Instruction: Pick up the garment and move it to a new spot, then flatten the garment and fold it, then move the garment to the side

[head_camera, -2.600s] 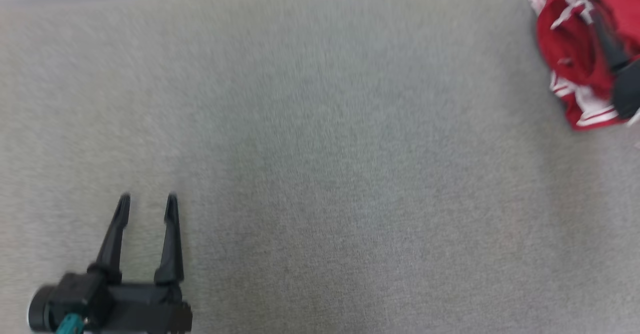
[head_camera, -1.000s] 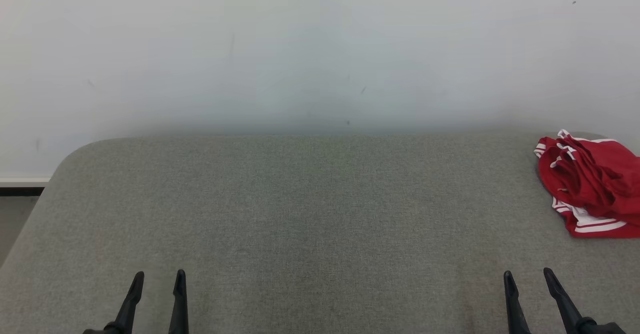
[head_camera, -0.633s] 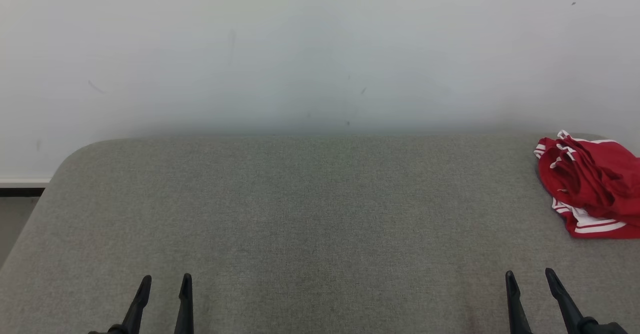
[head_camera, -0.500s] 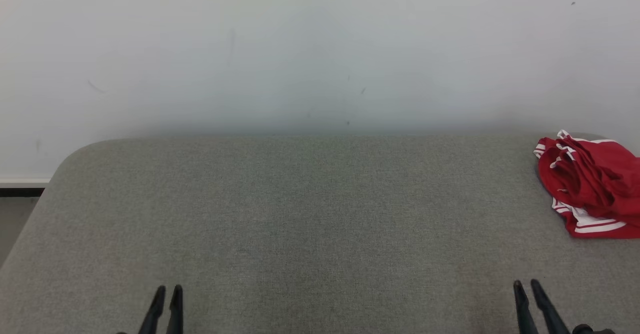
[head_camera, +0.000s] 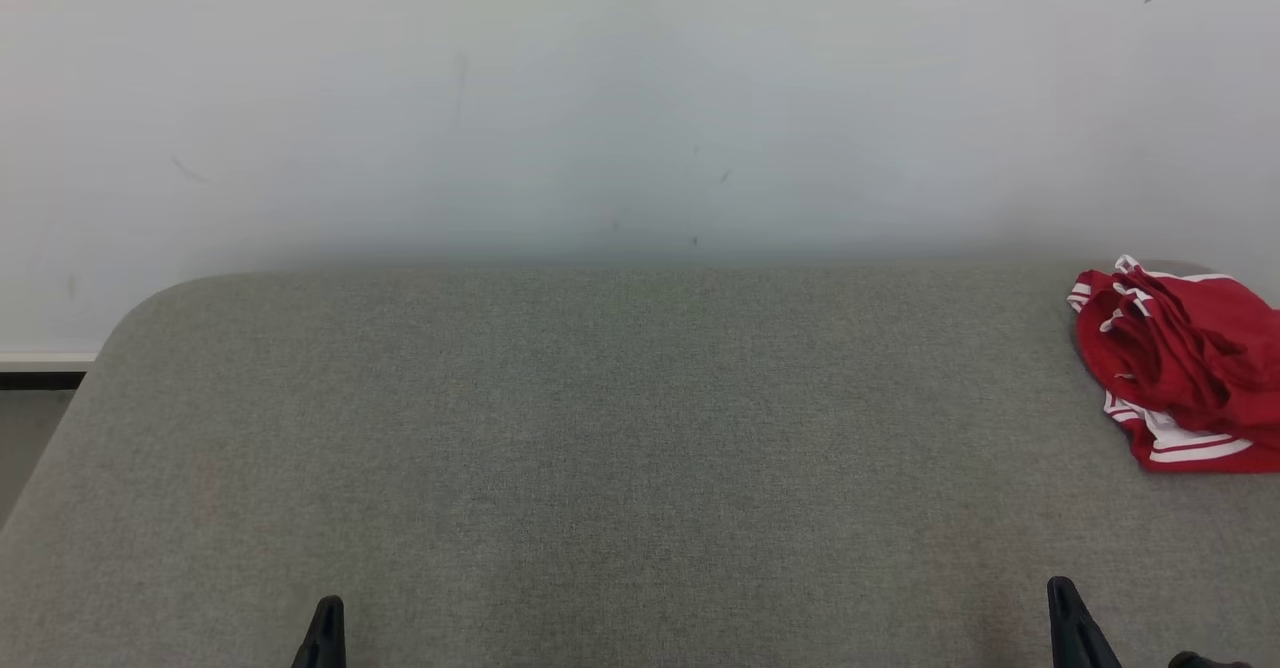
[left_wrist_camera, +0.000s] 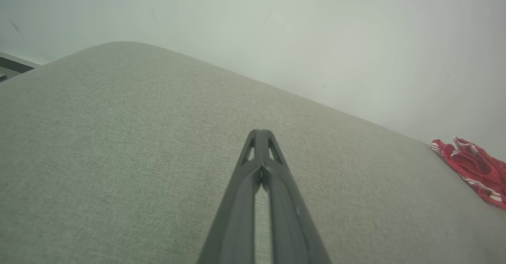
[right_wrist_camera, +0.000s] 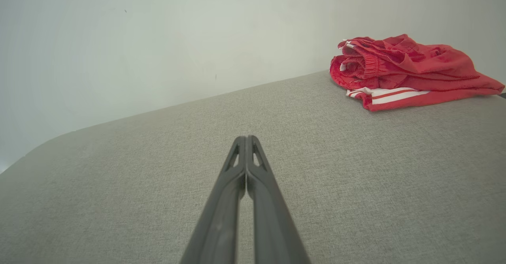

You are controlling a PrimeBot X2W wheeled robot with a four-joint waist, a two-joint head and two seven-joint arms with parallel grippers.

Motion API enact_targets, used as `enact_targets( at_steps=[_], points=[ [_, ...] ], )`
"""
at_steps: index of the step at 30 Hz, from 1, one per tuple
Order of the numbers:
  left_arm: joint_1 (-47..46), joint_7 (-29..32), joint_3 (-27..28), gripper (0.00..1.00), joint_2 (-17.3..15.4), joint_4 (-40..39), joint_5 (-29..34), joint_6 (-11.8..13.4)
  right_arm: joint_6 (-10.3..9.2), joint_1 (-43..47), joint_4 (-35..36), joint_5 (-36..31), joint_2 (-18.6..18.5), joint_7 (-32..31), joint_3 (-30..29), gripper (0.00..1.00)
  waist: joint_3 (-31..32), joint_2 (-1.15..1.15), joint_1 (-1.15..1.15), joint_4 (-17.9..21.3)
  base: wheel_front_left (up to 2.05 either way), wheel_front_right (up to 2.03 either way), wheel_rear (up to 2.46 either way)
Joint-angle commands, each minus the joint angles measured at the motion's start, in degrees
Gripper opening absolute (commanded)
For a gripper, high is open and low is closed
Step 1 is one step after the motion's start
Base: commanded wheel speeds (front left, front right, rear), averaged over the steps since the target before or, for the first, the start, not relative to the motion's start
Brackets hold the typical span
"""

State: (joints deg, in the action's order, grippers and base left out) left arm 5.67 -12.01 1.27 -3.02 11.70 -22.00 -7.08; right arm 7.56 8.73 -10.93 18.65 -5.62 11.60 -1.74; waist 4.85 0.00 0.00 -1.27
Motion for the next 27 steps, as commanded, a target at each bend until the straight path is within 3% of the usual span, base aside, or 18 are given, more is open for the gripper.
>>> enact_targets(
  at_steps=[1,27],
  points=[
    [-2.01,0.50,0.42,0.00,-0.18,-0.71,-2.66,-0.07,-0.01,-1.89,0.66,2.69,-0.05,-0.46,-0.42,0.00,-0.06,0.00,0.00,0.02,0.00,0.00,0.00],
    [-5.46,6.33,2.00,0.00,-0.09,0.25,-24.63,-0.21,-0.04,-6.33,-0.51,25.74,0.86,-6.17,-1.85,0.00,-1.14,0.00,0.00,0.29,0.00,0.00,0.00]
  ],
)
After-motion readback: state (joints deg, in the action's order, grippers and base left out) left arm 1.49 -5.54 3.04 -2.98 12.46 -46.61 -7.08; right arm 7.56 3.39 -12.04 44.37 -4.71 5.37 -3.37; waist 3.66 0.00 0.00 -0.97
